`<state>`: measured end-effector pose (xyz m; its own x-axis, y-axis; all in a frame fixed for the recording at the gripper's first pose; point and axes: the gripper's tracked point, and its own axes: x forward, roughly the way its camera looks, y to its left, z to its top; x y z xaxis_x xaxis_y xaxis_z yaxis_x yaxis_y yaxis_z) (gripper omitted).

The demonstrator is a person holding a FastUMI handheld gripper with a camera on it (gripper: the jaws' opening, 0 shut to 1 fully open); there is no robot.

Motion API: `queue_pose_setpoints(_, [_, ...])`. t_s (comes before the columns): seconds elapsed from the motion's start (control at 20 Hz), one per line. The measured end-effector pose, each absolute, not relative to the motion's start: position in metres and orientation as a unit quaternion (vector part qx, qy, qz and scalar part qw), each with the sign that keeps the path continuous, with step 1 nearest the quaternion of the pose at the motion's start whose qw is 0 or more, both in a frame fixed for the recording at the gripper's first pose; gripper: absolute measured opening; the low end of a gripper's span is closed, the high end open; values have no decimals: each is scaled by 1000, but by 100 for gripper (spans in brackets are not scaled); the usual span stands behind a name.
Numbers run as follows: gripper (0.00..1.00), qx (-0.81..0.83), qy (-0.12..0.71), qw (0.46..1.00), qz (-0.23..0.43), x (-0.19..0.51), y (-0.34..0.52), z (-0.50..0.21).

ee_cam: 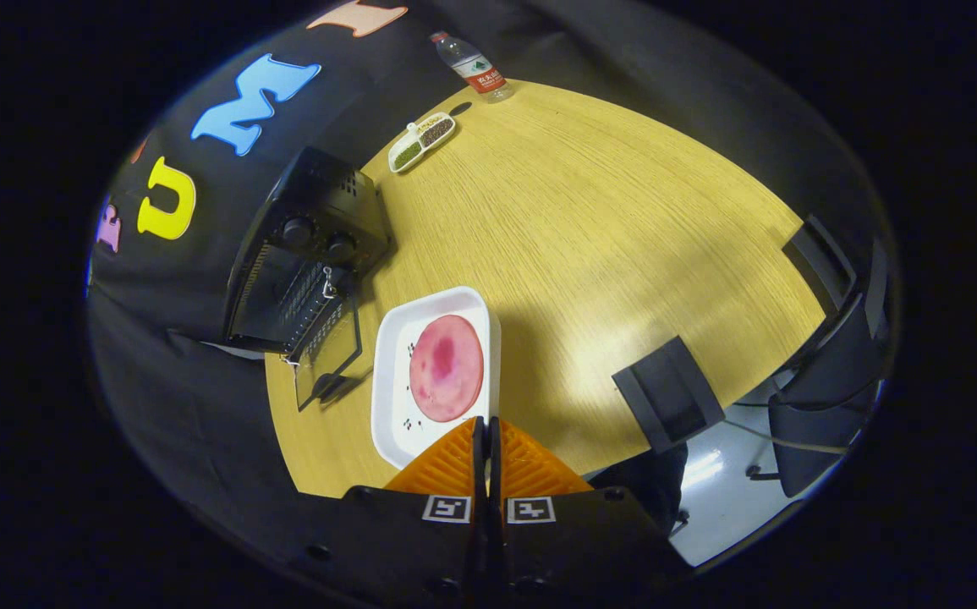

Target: Open the toaster oven, put the food inside, and close the toaster oven door.

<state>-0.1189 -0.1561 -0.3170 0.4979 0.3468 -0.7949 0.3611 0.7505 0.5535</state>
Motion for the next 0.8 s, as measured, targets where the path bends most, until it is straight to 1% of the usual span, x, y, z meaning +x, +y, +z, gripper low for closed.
queue_pose_setpoints(0.4, [2,397,462,793,22,-124,-87,-263])
queue_pose_setpoints(0.8, [2,433,445,782,58,-89,-17,-231])
